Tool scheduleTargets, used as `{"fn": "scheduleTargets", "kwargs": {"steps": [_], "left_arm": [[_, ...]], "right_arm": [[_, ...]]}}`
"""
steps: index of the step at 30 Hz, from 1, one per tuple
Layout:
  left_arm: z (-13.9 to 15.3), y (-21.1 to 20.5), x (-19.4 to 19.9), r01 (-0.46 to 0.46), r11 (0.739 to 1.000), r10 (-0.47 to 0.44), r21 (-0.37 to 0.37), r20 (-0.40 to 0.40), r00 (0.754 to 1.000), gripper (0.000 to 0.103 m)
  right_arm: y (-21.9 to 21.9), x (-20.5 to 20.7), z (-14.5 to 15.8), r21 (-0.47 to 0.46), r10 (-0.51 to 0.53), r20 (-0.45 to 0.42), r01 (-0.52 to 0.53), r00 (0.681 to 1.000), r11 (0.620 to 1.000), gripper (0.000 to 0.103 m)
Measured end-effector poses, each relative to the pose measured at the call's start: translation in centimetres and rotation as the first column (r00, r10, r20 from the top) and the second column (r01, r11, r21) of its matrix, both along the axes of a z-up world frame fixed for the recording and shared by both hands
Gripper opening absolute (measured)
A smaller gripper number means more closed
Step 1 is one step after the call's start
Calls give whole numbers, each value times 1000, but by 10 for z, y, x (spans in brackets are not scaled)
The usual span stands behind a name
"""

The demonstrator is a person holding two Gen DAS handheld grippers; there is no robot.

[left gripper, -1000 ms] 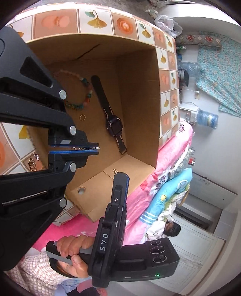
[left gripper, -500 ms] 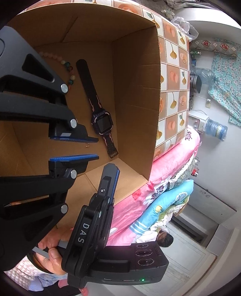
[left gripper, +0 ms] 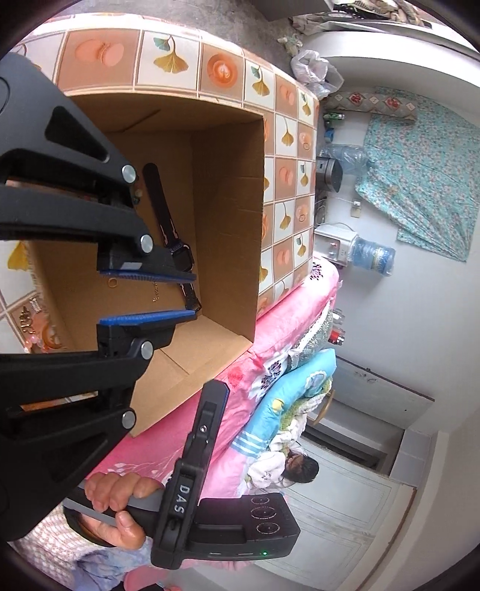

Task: Organize jewelry
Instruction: 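Move the open right tool back to the gold pieces on the table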

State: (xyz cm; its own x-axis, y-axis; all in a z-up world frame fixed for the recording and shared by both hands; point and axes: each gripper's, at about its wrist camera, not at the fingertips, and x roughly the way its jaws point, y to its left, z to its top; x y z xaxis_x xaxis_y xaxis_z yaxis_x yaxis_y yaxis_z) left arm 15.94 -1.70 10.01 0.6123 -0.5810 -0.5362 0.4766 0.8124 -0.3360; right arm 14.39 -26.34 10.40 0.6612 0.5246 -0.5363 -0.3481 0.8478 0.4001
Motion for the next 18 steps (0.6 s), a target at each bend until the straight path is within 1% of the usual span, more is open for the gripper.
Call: {"fn": "scheduleTargets", "kwargs": {"steps": [1,5,7,9,12,16,18], "left_arm": [[2,5,-12,5,1000,-6,10,23,1000,20],[4,26,-60,16,997,-24,79,107,994,20],[0,37,-80,28,996,-38,88,117,992,22],[-8,43,-96,54,995,-62,78,98,993,22],[-26,42,-112,98,993,-102,72,50,994,22],[-60,28,-114,118,989,-115,85,-41,993,22],[-77,19,-110,113,987,-106,116,-69,992,22]], "right_arm": [[0,-12,3,9,7,22,-7,1000,1000,30],[3,-58,3,16,51,88,-53,995,998,30],[4,-78,-3,36,75,97,-79,992,996,30],[4,-94,-14,59,93,86,-98,992,993,30],[7,-105,-38,83,104,25,-106,994,991,30],[16,-104,-74,52,63,-91,-59,994,997,30],[19,-98,-89,32,35,-136,-31,990,999,27]]}}
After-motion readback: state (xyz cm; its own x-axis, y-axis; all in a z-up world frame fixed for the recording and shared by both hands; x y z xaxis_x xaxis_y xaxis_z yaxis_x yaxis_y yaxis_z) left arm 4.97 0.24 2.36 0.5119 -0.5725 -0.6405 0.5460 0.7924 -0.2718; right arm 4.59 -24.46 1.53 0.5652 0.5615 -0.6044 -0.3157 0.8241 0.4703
